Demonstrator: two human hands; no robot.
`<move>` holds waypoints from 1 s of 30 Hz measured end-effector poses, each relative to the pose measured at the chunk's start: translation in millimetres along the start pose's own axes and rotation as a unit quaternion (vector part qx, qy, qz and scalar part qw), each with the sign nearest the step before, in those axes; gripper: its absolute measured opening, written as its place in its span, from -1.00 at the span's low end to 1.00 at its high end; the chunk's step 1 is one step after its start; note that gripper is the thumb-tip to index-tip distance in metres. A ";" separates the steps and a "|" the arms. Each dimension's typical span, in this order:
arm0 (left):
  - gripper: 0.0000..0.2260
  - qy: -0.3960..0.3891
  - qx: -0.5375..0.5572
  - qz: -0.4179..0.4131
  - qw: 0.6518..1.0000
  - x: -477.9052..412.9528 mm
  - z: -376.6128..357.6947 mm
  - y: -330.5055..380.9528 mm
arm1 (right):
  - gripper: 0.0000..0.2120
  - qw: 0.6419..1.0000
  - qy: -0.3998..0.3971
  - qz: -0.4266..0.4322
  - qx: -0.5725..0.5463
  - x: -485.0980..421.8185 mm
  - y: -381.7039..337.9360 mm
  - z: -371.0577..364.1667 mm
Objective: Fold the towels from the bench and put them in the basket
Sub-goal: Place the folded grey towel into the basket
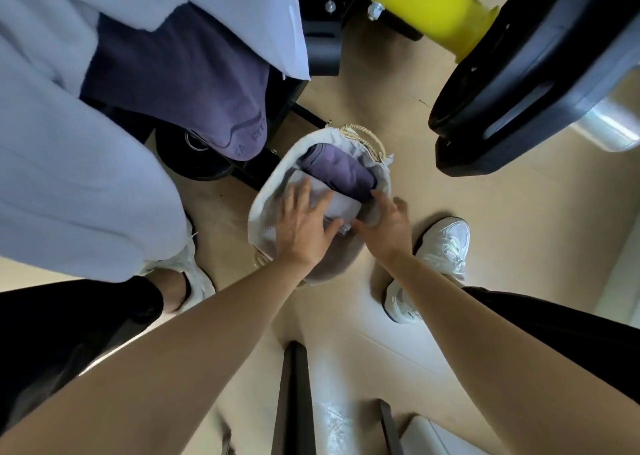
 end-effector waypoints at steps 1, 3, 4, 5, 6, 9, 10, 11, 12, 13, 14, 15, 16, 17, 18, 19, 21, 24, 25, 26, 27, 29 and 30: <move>-0.45 -0.003 0.009 0.015 1.000 -0.3 -2.7 1.9 | -0.29 0.999 -0.034 0.001 -0.022 -2.7 2.0 -3.2; -0.44 -0.006 0.050 0.035 0.998 -3.7 -9.4 3.7 | -0.32 0.998 -0.039 0.014 -0.038 -4.5 4.7 -4.7; -0.43 -0.007 0.064 0.034 0.997 -6.0 -12.6 3.8 | -0.33 0.998 -0.031 0.017 -0.043 -3.6 5.9 -4.3; -0.42 -0.011 0.064 0.025 0.998 -8.4 -16.1 3.3 | -0.33 0.998 -0.024 0.022 -0.049 -2.5 7.1 -4.1; -0.41 -0.019 0.054 0.014 0.998 -11.0 -20.1 2.2 | -0.33 0.998 -0.020 0.029 -0.053 -1.9 8.0 -4.7; -0.43 -0.045 0.020 -0.020 0.999 -17.1 -30.0 -0.8 | -0.35 0.998 -0.015 0.043 -0.053 -0.9 8.5 -6.3; -0.43 -0.051 0.007 -0.035 0.998 -18.8 -32.4 -0.9 | -0.36 0.998 -0.013 0.045 -0.051 -0.9 8.4 -6.2; -0.42 -0.058 -0.010 -0.051 0.997 -20.3 -35.4 -1.4 | -0.37 0.998 -0.011 0.048 -0.047 -1.1 8.6 -6.6; -0.41 -0.064 -0.030 -0.066 0.995 -21.8 -37.5 -1.9 | -0.37 0.998 -0.011 0.052 -0.044 -1.4 9.0 -6.8; -0.40 -0.067 -0.046 -0.078 0.994 -23.3 -38.5 -2.9 | -0.36 0.998 -0.014 0.054 -0.040 -2.1 9.4 -6.6; -0.39 -0.066 -0.054 -0.085 0.993 -24.4 -37.8 -4.2 | -0.35 0.998 -0.020 0.057 -0.036 -2.9 9.2 -6.2; -0.39 -0.062 -0.052 -0.089 0.993 -24.9 -35.8 -5.0 | -0.34 0.997 -0.030 0.059 -0.030 -4.1 9.1 -6.1; -0.39 -0.059 -0.046 -0.088 0.993 -24.6 -32.9 -5.5 | -0.33 0.997 -0.044 0.060 -0.022 -5.4 8.8 -6.1; -0.38 -0.058 -0.042 -0.089 0.993 -23.4 -30.3 -5.8 | -0.32 0.996 -0.057 0.061 -0.013 -6.5 8.2 -5.9; -0.37 -0.058 -0.045 -0.091 0.993 -22.0 -27.7 -6.0 | -0.31 0.996 -0.069 0.060 -0.005 -7.4 7.6 -5.5; -0.36 -0.059 -0.051 -0.095 0.992 -20.3 -24.3 -6.2 | -0.29 0.995 -0.078 0.058 -0.003 -8.0 7.2 -4.7; -0.34 -0.064 -0.067 -0.101 0.991 -16.8 -14.3 -6.1 | -0.27 0.995 -0.084 0.045 -0.023 -8.2 7.7 -0.4; -0.37 -0.071 -0.077 -0.110 0.988 -10.6 5.1 -6.3 | -0.28 0.995 -0.073 0.016 -0.062 -4.3 10.7 11.0; -0.39 -0.069 -0.070 -0.113 0.989 -7.7 13.6 -5.6 | -0.29 0.995 -0.065 0.020 -0.066 -1.2 10.0 15.6; -0.42 -0.064 -0.059 -0.112 0.990 -3.9 23.2 -4.7 | -0.30 0.996 -0.056 0.030 -0.070 3.3 8.4 20.8; -0.45 -0.058 -0.048 -0.109 0.991 0.8 33.3 -3.5 | -0.31 0.995 -0.047 0.041 -0.075 7.8 6.6 25.8; -0.53 -0.047 -0.026 -0.112 0.992 12.3 56.2 1.4 | -0.37 0.995 -0.028 0.051 -0.076 16.8 2.1 36.7; -0.59 -0.040 -0.017 -0.126 0.991 19.2 68.6 5.6 | -0.43 0.996 -0.021 0.052 -0.074 21.5 -2.0 42.7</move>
Point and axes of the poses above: each hand's wrist, its own x-axis away from the middle knuckle, its own z-axis out of the back of the hand, y = z × x, the point moved 5 cm from there along -x, towards the middle knuckle, and after that the axes turned 10 degrees about -z, right-handed, at the moved point
